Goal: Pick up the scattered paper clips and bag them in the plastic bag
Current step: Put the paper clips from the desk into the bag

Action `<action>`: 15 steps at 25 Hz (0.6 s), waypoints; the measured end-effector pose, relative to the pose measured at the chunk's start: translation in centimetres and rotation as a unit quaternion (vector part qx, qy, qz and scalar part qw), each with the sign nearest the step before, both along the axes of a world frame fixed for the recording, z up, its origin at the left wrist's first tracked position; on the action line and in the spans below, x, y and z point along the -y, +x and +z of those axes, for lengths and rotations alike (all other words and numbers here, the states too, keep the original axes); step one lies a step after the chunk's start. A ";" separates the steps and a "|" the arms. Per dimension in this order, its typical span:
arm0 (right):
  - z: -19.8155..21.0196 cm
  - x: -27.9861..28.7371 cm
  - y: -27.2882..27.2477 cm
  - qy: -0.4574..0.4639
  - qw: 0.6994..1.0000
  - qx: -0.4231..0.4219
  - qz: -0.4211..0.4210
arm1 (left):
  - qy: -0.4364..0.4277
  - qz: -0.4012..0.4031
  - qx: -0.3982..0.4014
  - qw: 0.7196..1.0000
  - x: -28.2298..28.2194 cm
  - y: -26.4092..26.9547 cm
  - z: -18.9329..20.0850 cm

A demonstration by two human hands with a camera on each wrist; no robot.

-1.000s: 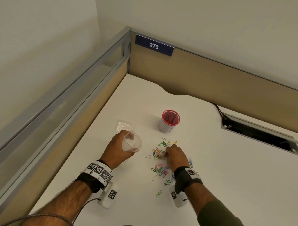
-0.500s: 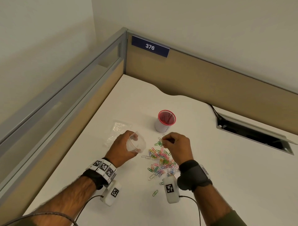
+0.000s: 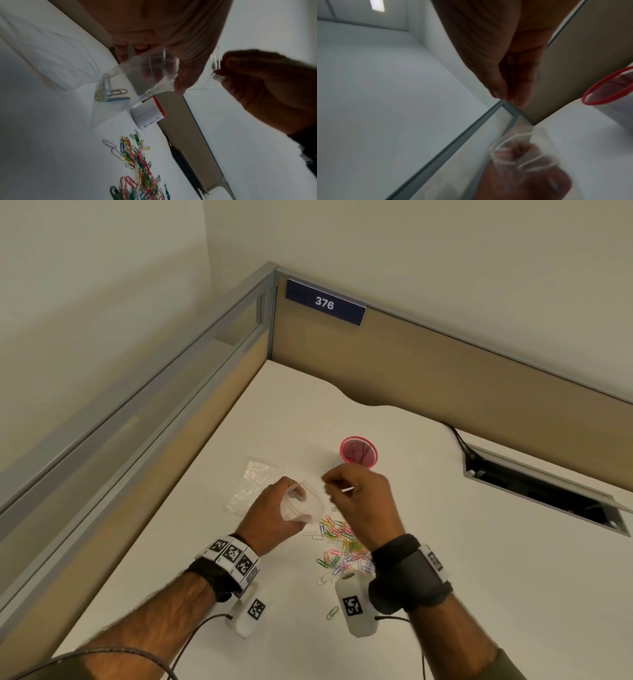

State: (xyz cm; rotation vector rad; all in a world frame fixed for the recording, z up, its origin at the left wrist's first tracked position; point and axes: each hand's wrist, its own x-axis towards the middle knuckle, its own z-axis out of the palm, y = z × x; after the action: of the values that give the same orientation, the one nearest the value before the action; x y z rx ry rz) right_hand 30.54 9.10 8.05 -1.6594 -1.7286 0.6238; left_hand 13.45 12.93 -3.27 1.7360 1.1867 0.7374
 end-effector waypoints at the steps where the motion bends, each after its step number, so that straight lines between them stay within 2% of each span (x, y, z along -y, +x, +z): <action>1: -0.5 -0.3 1.4 0.000 0.999 -0.017 -0.035 | -0.001 0.007 0.006 1.000 0.0 -0.1 0.2; 2: -1.7 -0.5 3.1 -0.013 0.997 -0.014 -0.072 | 0.003 0.011 0.011 1.000 -0.1 -0.4 0.3; 4: -5.3 -0.7 7.1 -0.097 0.982 0.091 -0.137 | 0.004 0.015 0.018 1.000 -0.3 -1.0 0.6; 6: -9.0 0.5 10.2 -0.229 0.936 0.207 -0.170 | 0.006 0.022 0.024 0.999 -0.4 -1.4 0.8; 8: -11.8 2.0 11.1 -0.301 0.903 0.238 -0.193 | 0.008 0.030 0.025 0.999 -0.3 -1.8 0.8; 11: -13.3 2.3 9.4 -0.290 0.907 0.243 -0.185 | 0.001 0.035 0.027 0.999 -0.1 -1.9 0.5; 13: -13.4 1.9 7.7 -0.278 0.925 0.211 -0.151 | -0.003 0.035 0.025 0.999 -0.1 -1.7 0.4; 15: -13.6 1.9 6.3 -0.277 0.929 0.223 -0.096 | -0.003 0.033 0.025 0.999 0.0 -1.6 0.3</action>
State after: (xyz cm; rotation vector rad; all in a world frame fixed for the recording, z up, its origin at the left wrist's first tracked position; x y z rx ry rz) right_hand 36.83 7.22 -5.58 -2.4954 -1.7533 0.7256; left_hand 11.88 12.97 -2.97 1.6707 1.2157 0.8121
